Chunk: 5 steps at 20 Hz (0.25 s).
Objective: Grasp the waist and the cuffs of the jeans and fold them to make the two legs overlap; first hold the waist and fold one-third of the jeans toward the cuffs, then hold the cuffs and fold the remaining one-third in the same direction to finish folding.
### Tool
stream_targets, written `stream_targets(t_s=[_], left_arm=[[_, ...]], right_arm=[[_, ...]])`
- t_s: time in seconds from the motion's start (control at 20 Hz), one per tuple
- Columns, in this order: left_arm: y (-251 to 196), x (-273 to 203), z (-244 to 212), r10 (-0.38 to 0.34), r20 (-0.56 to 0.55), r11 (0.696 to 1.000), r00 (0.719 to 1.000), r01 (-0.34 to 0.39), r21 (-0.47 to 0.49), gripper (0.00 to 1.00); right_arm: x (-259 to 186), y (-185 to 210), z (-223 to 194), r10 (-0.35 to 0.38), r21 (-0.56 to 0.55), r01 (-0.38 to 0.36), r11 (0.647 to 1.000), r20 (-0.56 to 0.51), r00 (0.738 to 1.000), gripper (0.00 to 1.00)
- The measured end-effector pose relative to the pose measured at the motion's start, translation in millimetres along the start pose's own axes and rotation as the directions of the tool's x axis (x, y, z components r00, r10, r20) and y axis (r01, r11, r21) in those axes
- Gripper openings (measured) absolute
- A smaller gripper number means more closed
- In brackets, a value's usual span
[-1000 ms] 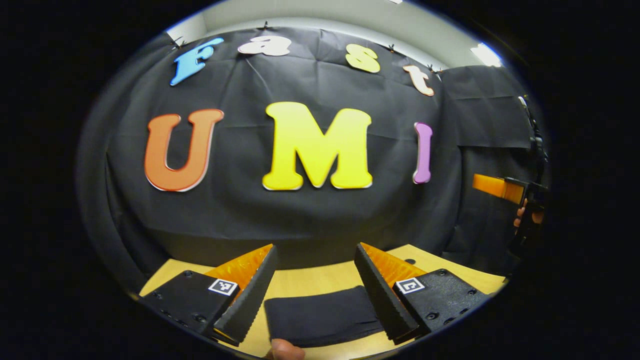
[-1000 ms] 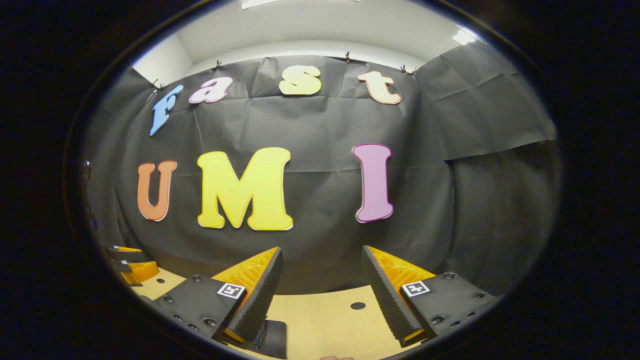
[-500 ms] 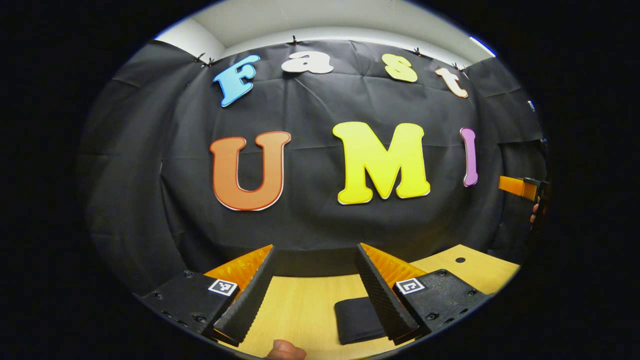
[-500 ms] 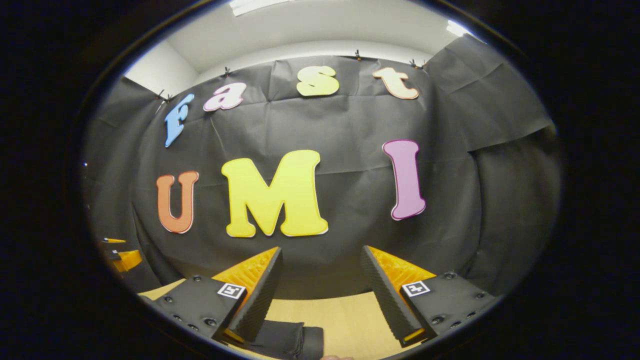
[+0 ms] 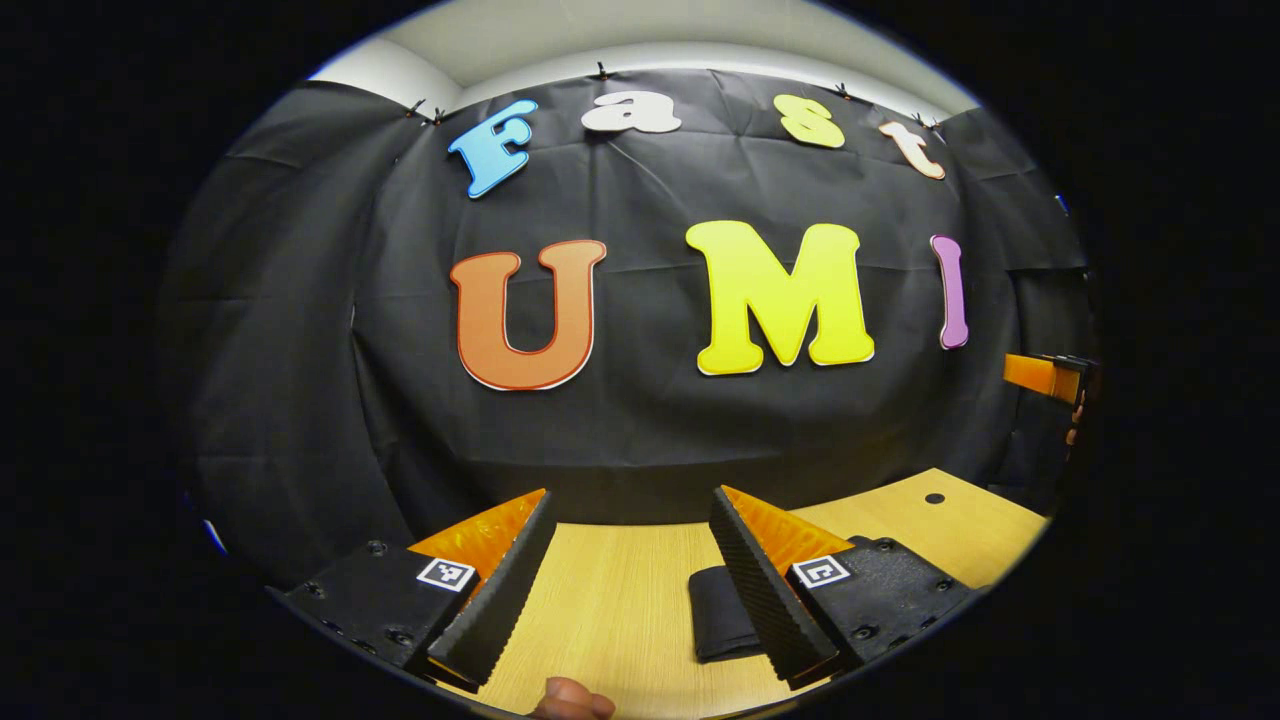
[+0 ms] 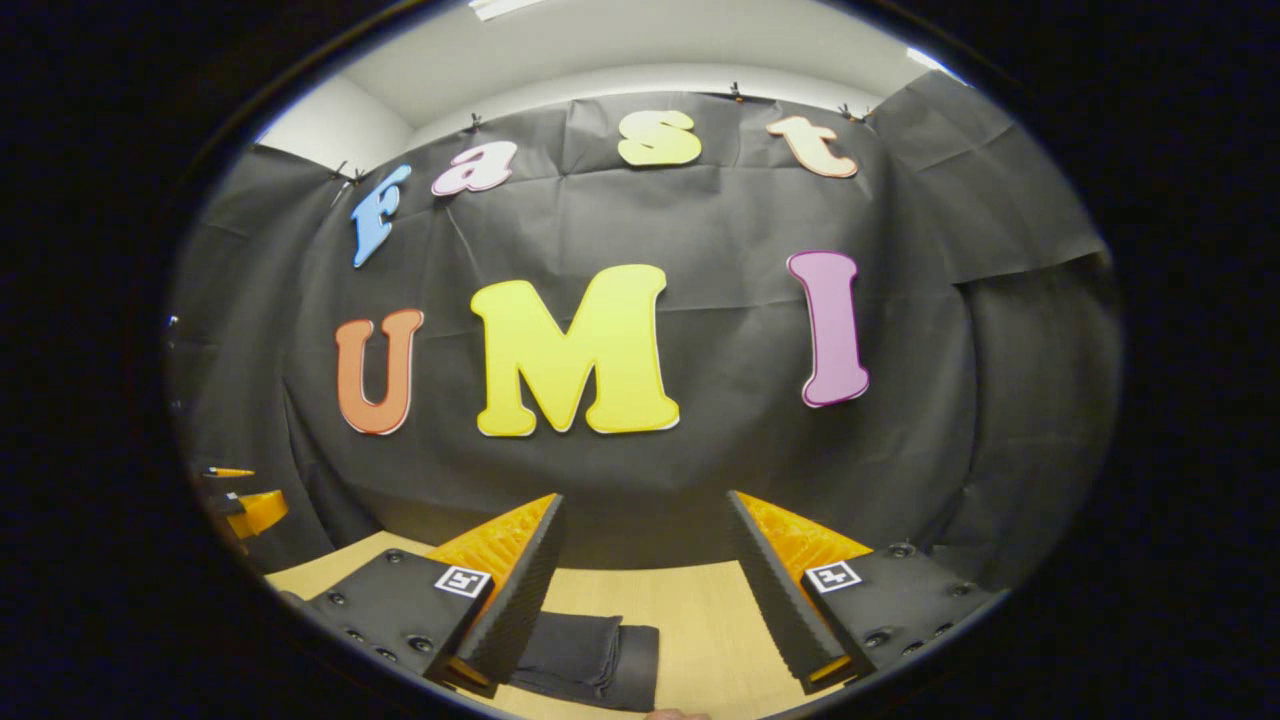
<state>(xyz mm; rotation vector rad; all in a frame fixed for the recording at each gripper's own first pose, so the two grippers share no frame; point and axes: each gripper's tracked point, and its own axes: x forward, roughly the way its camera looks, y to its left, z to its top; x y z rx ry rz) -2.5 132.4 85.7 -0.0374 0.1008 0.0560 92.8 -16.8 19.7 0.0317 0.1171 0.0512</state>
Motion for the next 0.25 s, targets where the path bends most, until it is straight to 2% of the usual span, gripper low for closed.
stream_targets(t_s=[0.05, 0.25], left_arm=[[0.3, -0.3, 1.1, 0.001, 0.001, 1.0, 1.0, -0.001, -0.004, 0.99], [0.2, 1.2, -0.8, 0.004, -0.005, 1.0, 1.0, -0.004, -0.005, 0.99]], right_arm=[[0.4, -0.4, 1.3, 0.001, -0.008, -0.001, 1.0, 0.003, 1.0, 0.92], [0.2, -5.8, 4.2, -0.004, -0.001, 0.004, 1.0, 0.004, 1.0, 0.92]])
